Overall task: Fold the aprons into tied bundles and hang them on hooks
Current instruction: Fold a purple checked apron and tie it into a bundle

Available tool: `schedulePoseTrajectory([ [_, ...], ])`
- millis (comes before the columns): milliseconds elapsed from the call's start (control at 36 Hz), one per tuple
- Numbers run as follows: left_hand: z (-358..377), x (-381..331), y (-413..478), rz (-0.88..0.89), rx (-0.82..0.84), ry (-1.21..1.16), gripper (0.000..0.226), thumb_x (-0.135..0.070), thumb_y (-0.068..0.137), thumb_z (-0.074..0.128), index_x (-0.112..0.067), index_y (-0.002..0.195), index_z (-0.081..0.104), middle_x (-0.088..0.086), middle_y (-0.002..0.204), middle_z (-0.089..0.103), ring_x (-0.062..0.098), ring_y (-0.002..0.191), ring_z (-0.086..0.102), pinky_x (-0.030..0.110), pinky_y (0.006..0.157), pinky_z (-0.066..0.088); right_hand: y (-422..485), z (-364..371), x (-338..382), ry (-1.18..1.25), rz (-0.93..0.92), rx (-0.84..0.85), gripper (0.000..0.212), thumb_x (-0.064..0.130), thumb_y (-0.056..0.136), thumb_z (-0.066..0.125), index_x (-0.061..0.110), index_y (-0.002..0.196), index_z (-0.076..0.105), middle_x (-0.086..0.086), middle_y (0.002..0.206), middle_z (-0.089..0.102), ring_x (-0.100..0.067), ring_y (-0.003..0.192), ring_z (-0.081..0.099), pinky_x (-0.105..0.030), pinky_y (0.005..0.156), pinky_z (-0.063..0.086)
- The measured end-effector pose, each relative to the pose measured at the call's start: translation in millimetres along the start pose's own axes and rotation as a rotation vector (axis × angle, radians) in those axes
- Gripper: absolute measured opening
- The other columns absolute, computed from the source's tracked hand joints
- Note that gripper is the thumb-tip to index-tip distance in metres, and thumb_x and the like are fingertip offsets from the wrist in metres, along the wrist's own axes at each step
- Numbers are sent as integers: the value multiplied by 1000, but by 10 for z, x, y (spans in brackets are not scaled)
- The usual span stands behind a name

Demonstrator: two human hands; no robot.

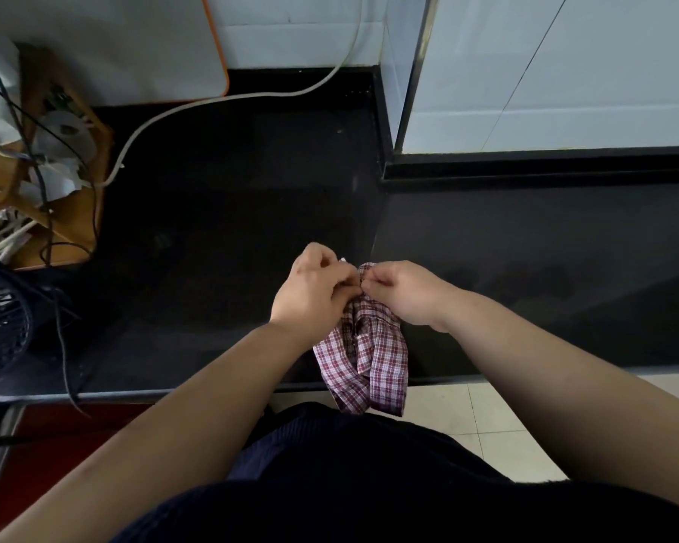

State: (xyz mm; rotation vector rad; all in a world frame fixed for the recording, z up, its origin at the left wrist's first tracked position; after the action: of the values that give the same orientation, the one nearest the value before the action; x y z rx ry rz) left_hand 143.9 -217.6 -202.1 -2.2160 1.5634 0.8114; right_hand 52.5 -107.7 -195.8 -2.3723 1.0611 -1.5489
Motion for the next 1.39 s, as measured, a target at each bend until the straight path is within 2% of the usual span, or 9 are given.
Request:
schedulePoseTrajectory([
  [139, -9, 6, 61, -131, 234, 51, 10, -13, 96, 48, -22, 92, 48, -4, 101, 41, 14, 96, 44, 32, 77, 47, -45, 54, 29, -206, -150, -34, 24, 18, 97, 50, 9, 111, 68, -6, 107, 67, -17, 98, 61, -33, 89, 48],
  [250, -51, 69, 17, -196, 230, 2, 16, -6, 92, 48, -19, 83, 48, -6, 87, 46, 14, 77, 48, 30, 63, 44, -49, 39, -68, -363, -272, -329, 22, 20, 95, 55, 6, 104, 69, -7, 101, 69, -20, 93, 63, -22, 80, 45],
  [444, -119, 136, -143, -120, 228, 244, 24, -1, 83, 44, -25, 81, 38, -12, 81, 41, 11, 80, 41, 24, 60, 33, 11, 76, -139, -537, -334, -391, 29, 24, 99, 47, 4, 95, 66, -10, 93, 64, -26, 82, 61, -40, 72, 51],
  [694, -103, 167, -211, -78, 272, 355, 24, -6, 85, 48, -26, 80, 36, -12, 81, 38, 9, 80, 40, 20, 56, 28, 76, 123, -157, -546, -293, -329, 27, 26, 98, 49, 6, 94, 67, -7, 92, 64, -22, 81, 60, -39, 73, 51],
  [861, -223, 209, -118, -286, 324, -47, 4, -29, 97, 52, -26, 99, 51, -4, 108, 49, 10, 92, 53, 26, 77, 49, 129, 16, -77, -266, -19, -218, 27, 34, 99, 44, 12, 101, 59, 0, 94, 60, -14, 85, 55, -26, 73, 42],
  [1000, -166, 261, -187, -432, 403, -311, 95, -47, 74, 76, -25, 149, 22, -1, 139, 33, 14, 124, 42, 26, 96, 40, 46, 47, -152, 287, 159, -188, 45, 55, 88, 54, 25, 122, 49, 4, 121, 54, -14, 109, 55, -37, 97, 48],
  [1083, -104, 277, -197, -470, 392, -344, 112, -33, 73, 81, -29, 153, 4, 1, 153, 23, 21, 136, 34, 36, 106, 39, -68, 56, -165, 376, 108, -216, 66, 40, 83, 69, 17, 138, 38, 3, 128, 47, -5, 106, 50, -20, 85, 44],
  [1222, -38, 291, -215, -677, 265, -81, 78, -41, 89, 62, -14, 149, 20, 16, 143, 37, 32, 112, 54, 34, 73, 47, -168, 132, -139, 224, 70, -230, 94, 36, 67, 84, 17, 141, 28, 6, 123, 41, -13, 110, 50, -28, 91, 47],
  [1389, -82, 365, -280, -724, 329, -118, 54, -58, 83, 62, -10, 105, 49, 1, 99, 58, 17, 83, 57, 28, 61, 45, -332, 253, -134, -2, 185, -470, 63, 32, 78, 74, 10, 121, 34, -8, 124, 41, -24, 101, 55, -41, 83, 53],
])
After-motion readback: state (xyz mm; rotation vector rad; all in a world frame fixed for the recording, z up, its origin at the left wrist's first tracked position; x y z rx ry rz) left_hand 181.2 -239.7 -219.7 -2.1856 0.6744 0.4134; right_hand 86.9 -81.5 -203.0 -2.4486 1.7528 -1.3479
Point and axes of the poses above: each hand's wrist, its own y-axis towards the middle knuckle, its own z-axis out of the palm, x = y × z, the point moved 3 cm from there along y, towards the middle knuckle
